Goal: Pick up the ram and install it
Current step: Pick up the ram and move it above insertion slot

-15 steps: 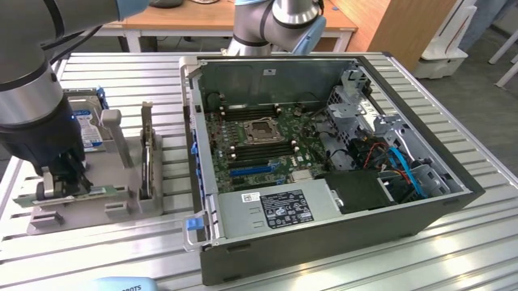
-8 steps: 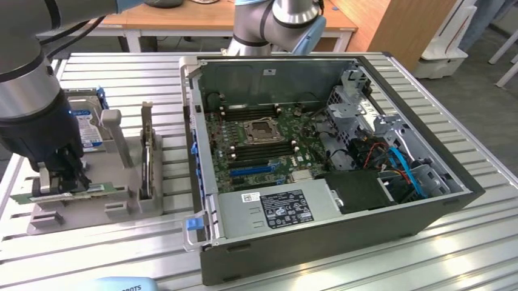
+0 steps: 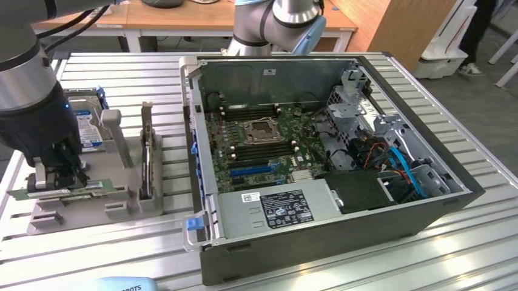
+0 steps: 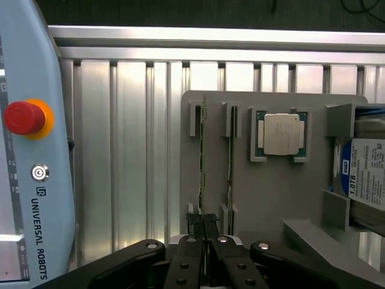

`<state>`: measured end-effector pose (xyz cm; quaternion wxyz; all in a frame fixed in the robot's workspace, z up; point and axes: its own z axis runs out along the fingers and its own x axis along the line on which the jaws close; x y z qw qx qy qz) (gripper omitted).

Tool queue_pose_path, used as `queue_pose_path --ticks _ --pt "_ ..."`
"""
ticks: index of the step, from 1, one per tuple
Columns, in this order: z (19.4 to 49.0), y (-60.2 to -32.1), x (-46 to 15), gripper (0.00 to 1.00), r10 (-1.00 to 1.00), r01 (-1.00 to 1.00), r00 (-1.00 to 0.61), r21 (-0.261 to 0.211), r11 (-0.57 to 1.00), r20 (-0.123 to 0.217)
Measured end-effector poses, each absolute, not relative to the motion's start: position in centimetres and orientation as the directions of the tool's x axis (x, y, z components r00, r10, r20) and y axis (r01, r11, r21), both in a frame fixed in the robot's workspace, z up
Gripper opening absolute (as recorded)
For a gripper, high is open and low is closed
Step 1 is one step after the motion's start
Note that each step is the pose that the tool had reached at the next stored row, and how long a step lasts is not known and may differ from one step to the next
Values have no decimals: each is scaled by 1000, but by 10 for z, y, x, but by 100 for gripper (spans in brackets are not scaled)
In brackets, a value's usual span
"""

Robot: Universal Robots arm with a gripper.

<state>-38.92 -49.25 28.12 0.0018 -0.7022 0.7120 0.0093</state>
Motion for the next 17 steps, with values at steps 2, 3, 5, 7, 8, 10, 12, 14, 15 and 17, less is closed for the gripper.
queue_pose_path --ticks 2,3,5,7,8,10,12,14,15,17 --pt "284 -492 -389 12 -1000 -1000 -17 11 17 -16" --pt "286 -492 -389 12 -1000 -1000 -19 11 18 -16" --pt "290 -493 -389 12 -1000 -1000 -21 11 20 -16" --pt "295 -492 -389 12 -1000 -1000 -23 11 23 -16" --pt "297 -492 -389 12 -1000 -1000 -24 11 24 -16" --pt "301 -492 -388 12 -1000 -1000 -26 11 26 -16" --pt "306 -492 -388 12 -999 -1000 -28 11 28 -16" --pt "311 -492 -388 12 -999 -999 -31 11 31 -15" --pt "313 -492 -388 12 -999 -999 -32 11 32 -16" --pt "318 -492 -388 12 -999 -999 -33 11 33 -16"
